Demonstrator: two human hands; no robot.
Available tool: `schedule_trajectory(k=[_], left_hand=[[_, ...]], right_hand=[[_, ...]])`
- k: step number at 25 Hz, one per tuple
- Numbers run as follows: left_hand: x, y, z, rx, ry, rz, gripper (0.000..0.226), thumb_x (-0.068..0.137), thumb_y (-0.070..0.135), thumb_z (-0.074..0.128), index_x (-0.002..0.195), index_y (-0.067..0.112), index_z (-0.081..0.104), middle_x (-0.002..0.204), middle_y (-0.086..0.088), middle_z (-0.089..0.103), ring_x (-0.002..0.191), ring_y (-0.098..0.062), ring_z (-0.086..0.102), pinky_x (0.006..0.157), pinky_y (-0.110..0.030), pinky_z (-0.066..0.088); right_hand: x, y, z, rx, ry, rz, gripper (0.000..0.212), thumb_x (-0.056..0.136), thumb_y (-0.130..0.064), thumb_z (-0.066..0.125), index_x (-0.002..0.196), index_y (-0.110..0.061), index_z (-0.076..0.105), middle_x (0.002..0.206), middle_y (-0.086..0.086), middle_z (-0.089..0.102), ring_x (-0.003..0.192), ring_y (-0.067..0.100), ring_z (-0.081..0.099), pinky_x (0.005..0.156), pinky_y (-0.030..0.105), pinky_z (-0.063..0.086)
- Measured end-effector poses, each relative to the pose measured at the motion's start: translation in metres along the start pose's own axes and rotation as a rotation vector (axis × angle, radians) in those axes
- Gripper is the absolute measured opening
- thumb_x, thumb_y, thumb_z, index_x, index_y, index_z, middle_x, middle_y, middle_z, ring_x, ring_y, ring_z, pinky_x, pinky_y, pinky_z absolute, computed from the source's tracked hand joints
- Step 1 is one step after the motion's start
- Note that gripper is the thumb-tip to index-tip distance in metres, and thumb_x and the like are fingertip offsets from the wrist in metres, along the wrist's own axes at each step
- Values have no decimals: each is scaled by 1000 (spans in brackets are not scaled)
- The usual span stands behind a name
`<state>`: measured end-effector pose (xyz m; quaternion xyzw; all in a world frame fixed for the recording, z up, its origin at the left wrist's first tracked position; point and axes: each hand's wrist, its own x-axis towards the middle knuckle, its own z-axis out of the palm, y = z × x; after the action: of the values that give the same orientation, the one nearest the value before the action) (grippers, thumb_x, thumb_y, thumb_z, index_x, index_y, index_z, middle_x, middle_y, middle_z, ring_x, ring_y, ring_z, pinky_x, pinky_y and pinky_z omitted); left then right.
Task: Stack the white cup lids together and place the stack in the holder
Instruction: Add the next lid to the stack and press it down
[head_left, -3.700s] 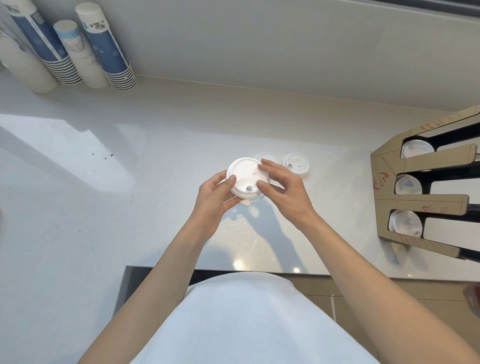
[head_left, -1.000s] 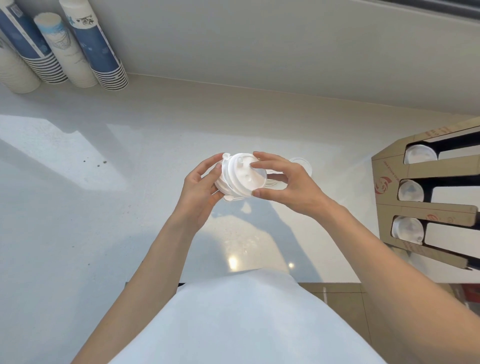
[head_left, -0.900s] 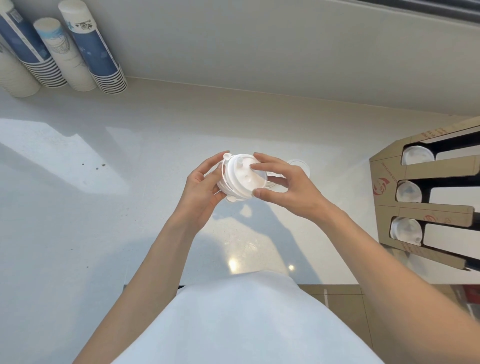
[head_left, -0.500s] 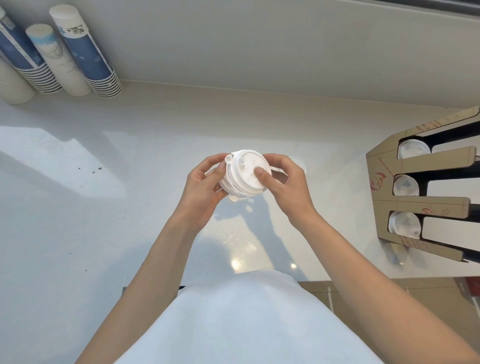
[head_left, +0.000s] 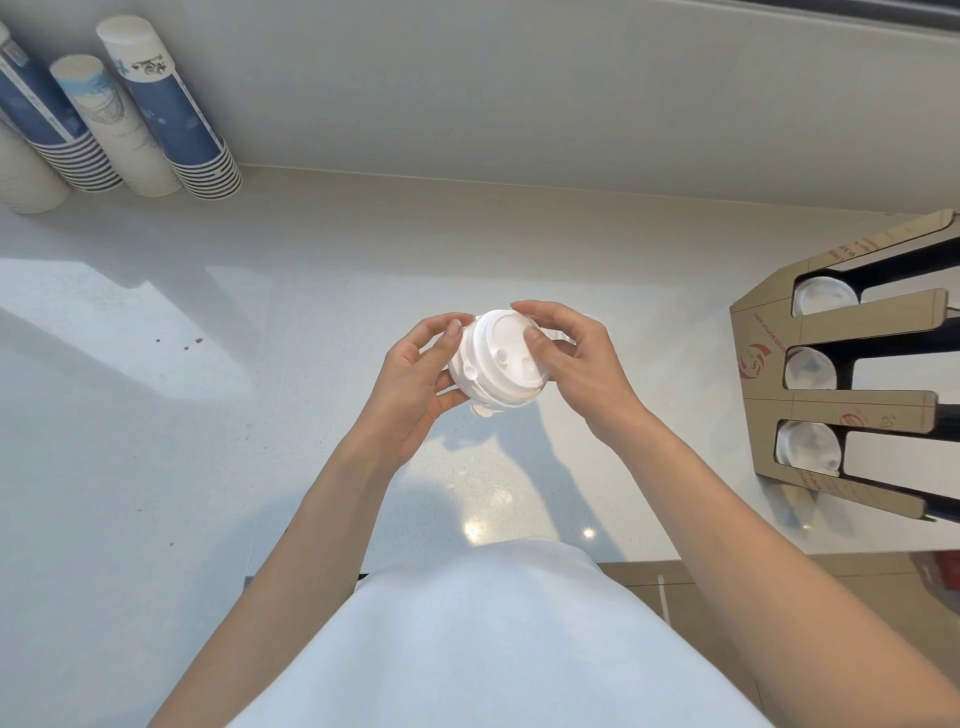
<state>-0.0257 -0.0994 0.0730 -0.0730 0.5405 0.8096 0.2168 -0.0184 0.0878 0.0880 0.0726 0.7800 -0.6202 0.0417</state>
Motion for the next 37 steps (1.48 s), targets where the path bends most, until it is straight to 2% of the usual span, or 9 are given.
schedule_trajectory(k=[5,10,18,21,24,27,30,37], left_hand=[[-2,1,3,27,17,-8,22,90,19,71,111,21,64,95,-3,76,88,-24,70,75,-34,60],[-3,1,4,-9,-9,-15,31,89,11,71,118,21,63,98,-3,76,91,-25,69,76,-34,59],[-4,3,3,-23,-57,-22,44,89,3,69,129,17,60,100,-7,76,93,-27,70,81,-37,59],[-3,3,4,-26,-54,-25,46,88,-1,69,128,19,61,98,-6,76,96,-26,70,83,-38,59],[-3,4,3,-41,-39,-22,47,88,-2,68,128,21,61,104,-7,75,98,-26,70,85,-39,59],[-3,5,1,-60,-21,-16,49,88,-3,67,131,20,60,108,-9,75,100,-27,70,85,-39,59],[-3,5,3,-65,-23,-16,53,87,-5,68,134,18,58,113,-9,74,105,-26,70,85,-36,59],[-5,5,4,-57,-46,18,59,87,-11,64,139,16,55,127,-14,68,112,-26,68,92,-39,57]], right_hand=[[2,0,-2,-60,-47,-46,27,99,-18,56,123,-25,65,122,3,65,87,25,65,78,31,54],[2,1,-1,-37,46,7,23,94,-26,65,117,-24,65,114,1,68,96,35,68,83,43,56],[3,-2,3,-3,147,10,12,91,-26,69,101,-20,71,103,3,72,97,31,69,83,45,57],[3,-3,5,22,157,12,14,91,-27,69,102,-19,72,102,3,74,97,28,70,86,46,57],[3,-3,2,49,81,3,27,92,-26,69,116,-13,70,114,2,74,105,25,69,93,41,57],[-1,-4,-4,161,-10,13,37,89,-14,71,125,-8,64,124,5,70,113,22,67,95,30,55],[-4,-4,-4,198,3,7,36,90,-7,69,125,-4,62,124,8,70,108,17,69,90,26,55],[-4,-6,-1,210,19,-11,37,92,-10,67,128,-5,62,126,7,70,107,15,68,88,24,54]])
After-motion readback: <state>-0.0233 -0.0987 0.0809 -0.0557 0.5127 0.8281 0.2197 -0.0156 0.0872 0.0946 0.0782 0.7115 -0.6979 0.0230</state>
